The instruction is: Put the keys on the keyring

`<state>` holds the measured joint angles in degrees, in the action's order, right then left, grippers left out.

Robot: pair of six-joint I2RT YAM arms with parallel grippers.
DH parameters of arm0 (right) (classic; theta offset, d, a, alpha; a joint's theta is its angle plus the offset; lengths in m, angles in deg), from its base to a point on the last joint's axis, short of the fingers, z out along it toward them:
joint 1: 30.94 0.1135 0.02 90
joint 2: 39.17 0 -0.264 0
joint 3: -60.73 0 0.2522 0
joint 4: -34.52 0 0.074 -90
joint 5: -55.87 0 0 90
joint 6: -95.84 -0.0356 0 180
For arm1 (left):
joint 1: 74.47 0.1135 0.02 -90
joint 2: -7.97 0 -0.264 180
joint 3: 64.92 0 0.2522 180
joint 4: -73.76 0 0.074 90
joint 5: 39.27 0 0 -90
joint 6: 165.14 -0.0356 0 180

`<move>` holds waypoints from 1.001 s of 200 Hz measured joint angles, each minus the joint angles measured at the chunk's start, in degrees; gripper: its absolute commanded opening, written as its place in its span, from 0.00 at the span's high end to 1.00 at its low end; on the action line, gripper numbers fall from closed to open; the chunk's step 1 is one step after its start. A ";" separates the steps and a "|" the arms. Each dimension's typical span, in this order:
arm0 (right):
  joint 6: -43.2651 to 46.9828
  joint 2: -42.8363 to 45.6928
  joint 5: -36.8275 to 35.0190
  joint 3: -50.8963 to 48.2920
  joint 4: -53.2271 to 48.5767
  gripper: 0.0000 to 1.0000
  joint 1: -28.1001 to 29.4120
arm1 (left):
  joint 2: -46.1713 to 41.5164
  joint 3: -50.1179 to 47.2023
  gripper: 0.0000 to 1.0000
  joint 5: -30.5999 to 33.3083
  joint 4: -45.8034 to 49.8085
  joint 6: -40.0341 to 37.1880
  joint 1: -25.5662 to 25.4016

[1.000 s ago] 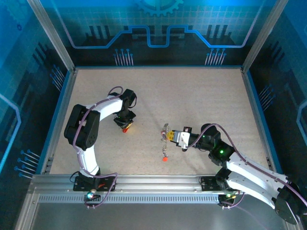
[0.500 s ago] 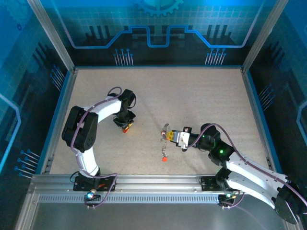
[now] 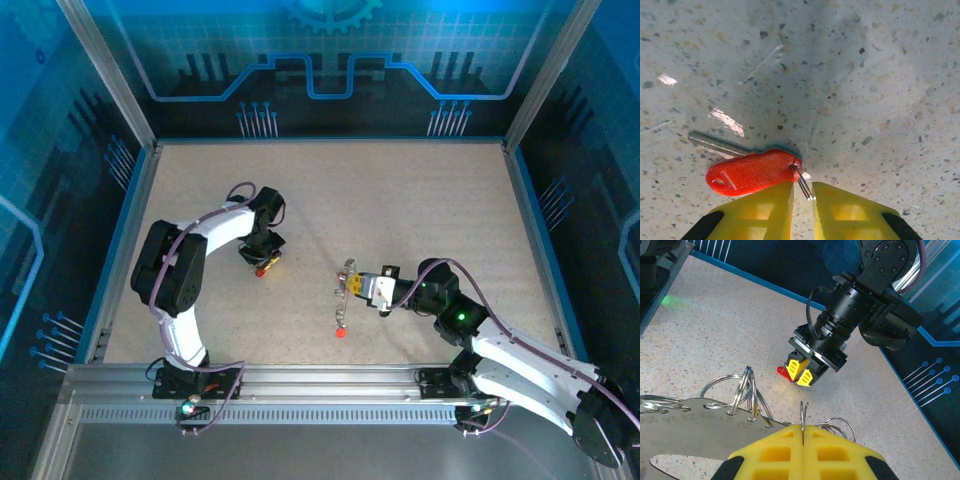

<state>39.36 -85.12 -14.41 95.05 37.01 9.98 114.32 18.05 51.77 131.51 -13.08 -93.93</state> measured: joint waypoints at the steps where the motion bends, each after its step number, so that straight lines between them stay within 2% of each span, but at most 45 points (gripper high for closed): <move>1: 0.02 0.00 0.00 0.00 0.00 1.00 0.00 | 0.00 -0.02 0.82 0.00 -0.02 0.00 -0.02; 54: 0.02 0.00 0.00 -0.11 0.02 1.00 0.00 | 0.02 -0.07 0.87 -0.42 -0.66 -0.02 -0.22; 69: 0.00 0.00 0.00 -0.11 0.02 1.00 0.00 | 0.02 -0.07 0.86 -0.42 -0.66 -0.02 -0.22; 85: 0.00 0.00 0.00 -0.11 0.02 1.00 0.00 | 0.02 -0.48 0.80 -0.39 -0.74 -0.13 -0.22; 116: 0.02 0.00 0.00 -0.11 0.02 1.00 0.02 | 0.02 -1.14 0.79 -0.37 -0.63 -0.22 -0.22; 200: 0.02 0.00 0.00 -0.11 0.02 1.00 0.02 | 0.02 -1.14 0.90 0.31 -0.55 -0.83 -0.22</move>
<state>39.38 -85.12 -14.41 94.94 37.03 10.01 114.34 16.91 52.08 130.96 -13.91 -94.15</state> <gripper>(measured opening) 0.050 0.118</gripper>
